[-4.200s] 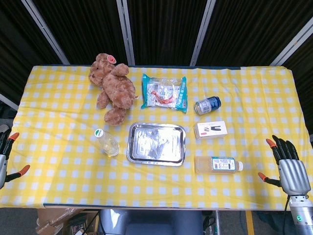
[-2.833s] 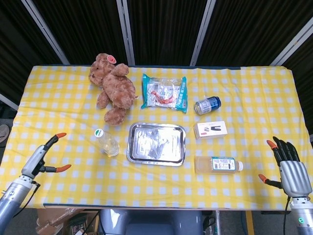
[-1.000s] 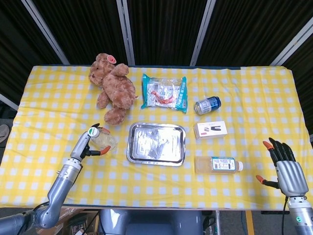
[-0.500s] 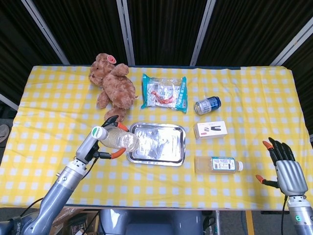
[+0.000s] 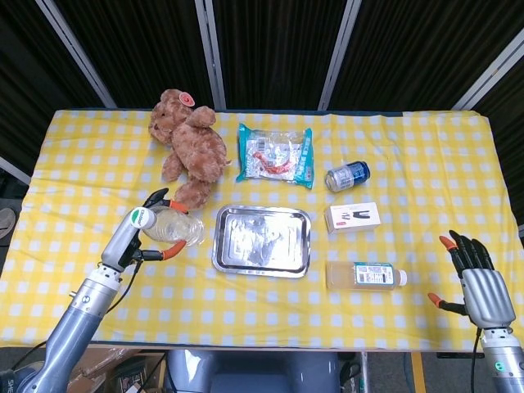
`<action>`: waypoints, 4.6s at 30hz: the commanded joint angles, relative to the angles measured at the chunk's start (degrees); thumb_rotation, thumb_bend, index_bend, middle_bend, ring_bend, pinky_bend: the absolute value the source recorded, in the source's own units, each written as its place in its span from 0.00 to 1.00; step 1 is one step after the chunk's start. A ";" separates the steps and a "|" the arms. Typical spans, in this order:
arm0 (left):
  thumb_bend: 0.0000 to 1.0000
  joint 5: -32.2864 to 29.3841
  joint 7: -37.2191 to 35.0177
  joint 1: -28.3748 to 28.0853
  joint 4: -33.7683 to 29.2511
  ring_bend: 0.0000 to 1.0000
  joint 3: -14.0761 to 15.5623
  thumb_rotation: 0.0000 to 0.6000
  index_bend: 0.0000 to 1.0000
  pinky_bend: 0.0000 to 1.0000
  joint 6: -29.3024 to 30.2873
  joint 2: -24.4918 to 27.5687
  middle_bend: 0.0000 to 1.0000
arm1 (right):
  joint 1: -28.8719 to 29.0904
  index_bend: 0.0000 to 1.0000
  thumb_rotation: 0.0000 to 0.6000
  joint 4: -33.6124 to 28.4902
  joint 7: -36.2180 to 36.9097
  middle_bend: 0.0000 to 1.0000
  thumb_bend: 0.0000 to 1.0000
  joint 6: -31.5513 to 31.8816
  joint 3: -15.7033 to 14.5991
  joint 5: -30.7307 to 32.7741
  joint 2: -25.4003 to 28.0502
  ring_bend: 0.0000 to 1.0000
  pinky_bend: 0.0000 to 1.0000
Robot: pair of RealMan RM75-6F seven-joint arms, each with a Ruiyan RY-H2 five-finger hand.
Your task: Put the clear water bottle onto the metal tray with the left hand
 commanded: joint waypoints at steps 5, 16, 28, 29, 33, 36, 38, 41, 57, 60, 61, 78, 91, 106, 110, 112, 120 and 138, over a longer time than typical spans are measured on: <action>0.41 -4.46 -2.57 -2.33 16.78 0.04 4.71 1.00 0.49 0.03 -7.57 -7.43 0.51 | 0.05 0.10 1.00 -0.07 -0.24 0.00 0.05 -0.12 0.00 0.08 -0.06 0.00 0.00; 0.41 -1.00 -0.39 -2.67 5.32 0.04 -0.17 1.00 0.50 0.03 -3.25 -3.16 0.51 | 0.17 0.10 1.00 -0.14 -0.76 0.00 0.05 -0.30 -0.13 -0.04 -0.26 0.00 0.00; 0.40 6.21 5.72 -1.13 -14.39 0.04 -6.48 1.00 0.50 0.03 5.22 7.79 0.51 | 0.11 0.10 1.00 -0.41 -0.36 0.00 0.05 0.03 -0.33 -0.63 -0.17 0.00 0.00; 0.40 6.08 5.44 -0.84 -14.39 0.04 -6.02 1.00 0.50 0.03 5.27 8.03 0.51 | 0.10 0.10 1.00 -0.42 -0.31 0.00 0.05 0.05 -0.38 -0.71 -0.16 0.00 0.00; 0.40 1.43 5.32 0.31 -14.39 0.04 -3.63 1.00 0.50 0.03 4.96 8.84 0.51 | -0.08 0.10 1.00 -0.54 -0.16 0.00 0.05 0.40 -0.42 -0.84 0.00 0.00 0.00; 0.40 -3.20 5.82 0.04 -11.88 0.04 -1.58 1.00 0.51 0.03 3.48 8.29 0.51 | -0.03 0.10 1.00 -0.55 -0.16 0.00 0.05 0.26 -0.32 -0.58 -0.01 0.00 0.00; 0.40 -5.35 4.31 -0.57 -8.18 0.04 -0.64 1.00 0.51 0.03 1.57 6.85 0.51 | 0.06 0.10 1.00 -0.43 -0.31 0.00 0.05 -0.03 -0.34 -0.43 -0.10 0.00 0.00; 0.40 -6.64 1.45 -1.02 -2.67 0.04 0.73 1.00 0.51 0.03 -1.21 4.51 0.51 | 0.16 0.10 1.00 -0.43 -0.60 0.00 0.05 -0.16 -0.25 -0.29 -0.17 0.00 0.00; 0.42 -9.41 -0.76 -4.89 8.39 0.04 0.39 1.00 0.52 0.03 -5.10 -5.46 0.51 | 0.37 0.10 1.00 -0.14 -0.75 0.00 0.05 -0.66 -0.27 -0.07 -0.44 0.00 0.00; 0.42 -10.56 2.41 -7.53 7.29 0.04 -0.77 1.00 0.52 0.03 -4.65 -8.30 0.52 | 0.41 0.10 1.00 -0.16 -0.75 0.00 0.05 -0.65 -0.25 -0.11 -0.48 0.00 0.00; 0.43 -11.48 4.17 -8.65 7.11 0.04 -1.07 1.00 0.52 0.03 -4.29 -9.46 0.52 | 0.42 0.10 1.00 -0.13 -0.72 0.00 0.05 -0.65 -0.21 -0.05 -0.49 0.00 0.00; 0.43 -32.15 24.92 -23.75 3.88 0.04 -7.06 1.00 0.52 0.03 5.71 -25.02 0.52 | 0.05 0.10 1.00 0.15 1.05 0.00 0.05 0.33 -0.05 -0.31 0.29 0.00 0.00; 0.44 -17.64 11.33 -1.70 -4.38 0.04 0.62 1.00 0.54 0.03 6.84 5.34 0.54 | -0.31 0.10 1.00 -1.10 0.27 0.00 0.05 1.05 -0.70 -1.62 0.43 0.00 0.00; 0.44 -12.26 2.47 -3.72 6.93 0.04 2.26 1.00 0.54 0.03 -6.26 0.89 0.53 | 0.68 0.10 1.00 -0.46 -0.89 0.00 0.05 -0.90 -0.23 -0.26 -0.49 0.00 0.00; 0.44 -16.52 9.74 -8.48 6.96 0.04 1.77 1.00 0.54 0.03 -4.06 -6.72 0.53 | 0.58 0.10 1.00 -0.23 -0.16 0.00 0.05 -0.72 -0.19 -0.20 -0.25 0.00 0.00; 0.44 -18.73 13.77 -10.94 6.72 0.04 1.23 1.00 0.54 0.03 -1.97 -10.74 0.53 | 0.52 0.10 1.00 -0.17 0.26 0.00 0.05 -0.66 -0.21 -0.23 -0.11 0.00 0.00; 0.45 -24.31 26.44 -18.60 11.03 0.04 -1.39 1.00 0.54 0.03 6.80 -24.43 0.53 | 0.52 0.10 1.00 0.15 2.10 0.00 0.05 -1.05 -0.53 -0.38 0.12 0.00 0.00; 0.46 -26.62 28.97 -25.71 34.54 0.04 -5.15 1.00 0.54 0.03 4.96 -43.15 0.53 | 0.61 0.10 1.00 1.40 3.63 0.00 0.05 -1.65 -0.10 0.81 0.19 0.00 0.00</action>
